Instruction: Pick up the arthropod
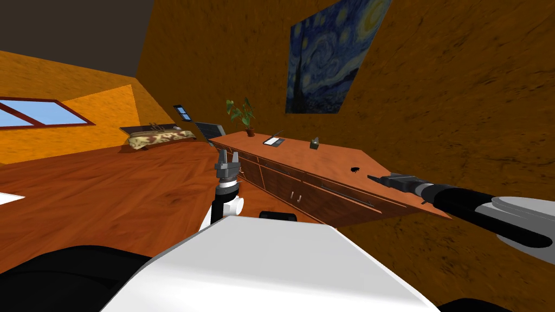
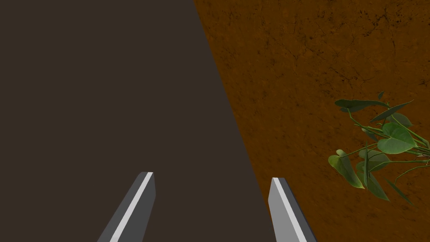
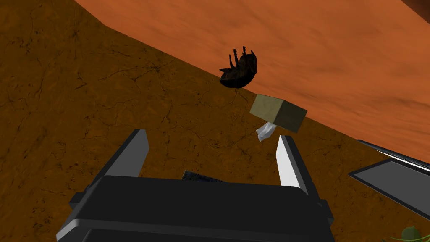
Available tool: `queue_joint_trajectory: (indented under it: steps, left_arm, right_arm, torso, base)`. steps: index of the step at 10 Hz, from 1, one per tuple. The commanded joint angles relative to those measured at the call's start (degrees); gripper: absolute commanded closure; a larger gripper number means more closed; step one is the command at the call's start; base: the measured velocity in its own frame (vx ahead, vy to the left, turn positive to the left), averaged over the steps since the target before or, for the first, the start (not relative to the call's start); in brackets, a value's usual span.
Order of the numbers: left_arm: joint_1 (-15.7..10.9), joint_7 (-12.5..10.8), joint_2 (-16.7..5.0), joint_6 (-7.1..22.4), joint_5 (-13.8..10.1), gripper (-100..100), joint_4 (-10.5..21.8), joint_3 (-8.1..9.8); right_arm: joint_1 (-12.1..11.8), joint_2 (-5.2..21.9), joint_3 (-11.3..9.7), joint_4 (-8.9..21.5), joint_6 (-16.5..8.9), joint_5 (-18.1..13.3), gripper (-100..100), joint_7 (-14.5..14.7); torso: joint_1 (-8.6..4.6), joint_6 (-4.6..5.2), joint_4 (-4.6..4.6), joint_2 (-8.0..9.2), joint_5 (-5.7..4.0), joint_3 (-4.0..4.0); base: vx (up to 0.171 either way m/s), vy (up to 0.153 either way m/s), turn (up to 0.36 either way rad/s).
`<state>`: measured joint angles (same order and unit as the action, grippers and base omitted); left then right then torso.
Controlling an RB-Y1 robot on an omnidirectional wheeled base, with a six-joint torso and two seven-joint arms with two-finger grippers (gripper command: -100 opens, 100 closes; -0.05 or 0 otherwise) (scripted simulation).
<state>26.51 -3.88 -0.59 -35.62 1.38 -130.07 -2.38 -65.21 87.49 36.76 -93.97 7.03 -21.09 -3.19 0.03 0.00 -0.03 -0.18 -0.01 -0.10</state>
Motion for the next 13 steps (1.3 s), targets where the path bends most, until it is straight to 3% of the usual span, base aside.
queue_joint_trajectory:
  steps: [1,6,7,13]
  left_arm:
    - [0.00,0.00,0.00,0.00,0.00,0,0.00,0.00]
    - [0.00,0.00,0.00,0.00,0.00,0,0.00,0.00]
    - [0.00,0.00,0.00,0.00,0.00,0,0.00,0.00]
    - [0.00,0.00,0.00,0.00,0.00,0,0.00,0.00]
  right_arm:
    - [-0.13,2.47,-0.33,1.10,-0.08,0.18,-100,0.13]
    - [-3.75,10.40,-0.45,4.85,-1.36,1.42,-100,0.32]
    - [-3.75,10.87,-0.45,4.85,-1.36,1.42,-100,0.32]
    - [-8.47,20.62,-1.90,8.87,-2.76,3.47,-100,0.63]
  torso:
    - [0.00,0.00,0.00,0.00,0.00,0.00]
    - [-0.02,0.01,0.00,0.01,-0.01,0.01]
    - [-0.02,0.01,0.00,0.00,-0.01,0.00]
    - [-0.05,0.01,-0.01,-0.03,-0.02,-0.02]
  base:
    - [0.031,0.011,0.007]
    - [0.035,0.009,0.007]
    - [0.032,0.005,0.004]
    - [0.045,0.001,0.000]
